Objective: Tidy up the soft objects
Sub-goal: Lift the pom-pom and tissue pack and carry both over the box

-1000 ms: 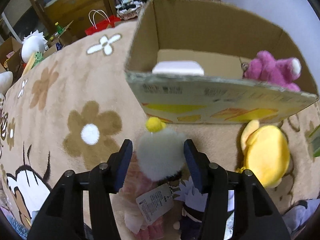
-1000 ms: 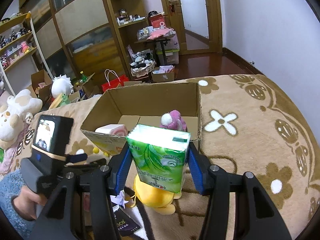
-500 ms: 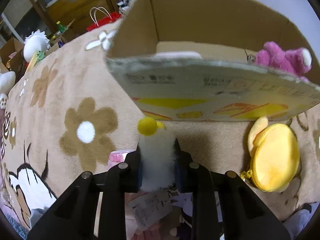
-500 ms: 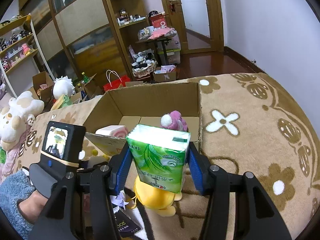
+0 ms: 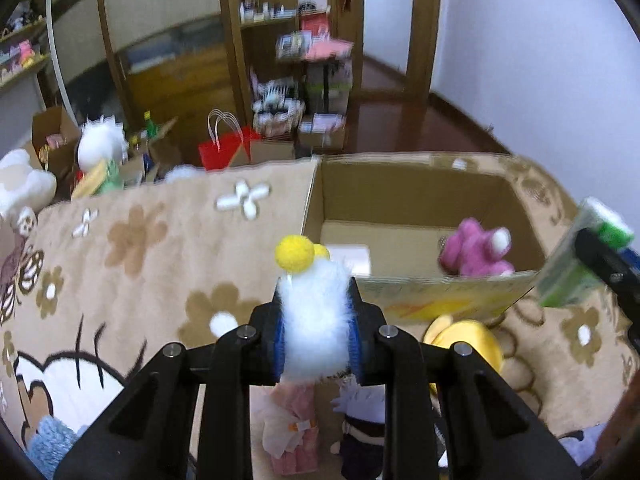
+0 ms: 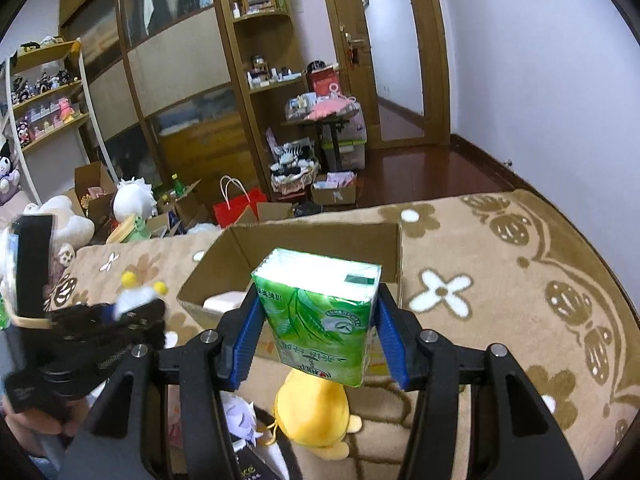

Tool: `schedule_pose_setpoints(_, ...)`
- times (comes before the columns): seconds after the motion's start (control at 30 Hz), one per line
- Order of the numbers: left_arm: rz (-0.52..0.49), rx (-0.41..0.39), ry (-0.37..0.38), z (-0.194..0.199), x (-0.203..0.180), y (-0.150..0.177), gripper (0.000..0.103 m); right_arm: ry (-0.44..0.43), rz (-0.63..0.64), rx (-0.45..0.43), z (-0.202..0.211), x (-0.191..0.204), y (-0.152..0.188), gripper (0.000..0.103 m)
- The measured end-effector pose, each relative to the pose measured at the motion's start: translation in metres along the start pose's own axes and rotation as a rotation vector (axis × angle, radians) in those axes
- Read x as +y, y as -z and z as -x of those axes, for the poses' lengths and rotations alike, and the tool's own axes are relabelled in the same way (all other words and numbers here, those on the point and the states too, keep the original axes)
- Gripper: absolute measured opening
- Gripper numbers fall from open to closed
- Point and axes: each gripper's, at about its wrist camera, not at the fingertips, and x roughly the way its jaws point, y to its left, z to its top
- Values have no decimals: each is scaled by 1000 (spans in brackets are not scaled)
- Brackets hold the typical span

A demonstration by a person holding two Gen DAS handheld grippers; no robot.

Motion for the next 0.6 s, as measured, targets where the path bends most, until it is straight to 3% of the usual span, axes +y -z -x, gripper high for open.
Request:
schedule_pose_setpoints(0.27, -40, -169, 21, 31, -12, -35, 23, 2, 27, -69, -2, 2, -24, 57)
schedule_pose_setpoints(0.47, -42, -251, 22, 35, -18, -61, 24, -2, 62, -94, -6, 1, -37, 57)
schedule_pose_setpoints(0.6, -45, -261, 30, 26, -19, -68, 24, -11, 80, -101, -13, -1, -42, 57)
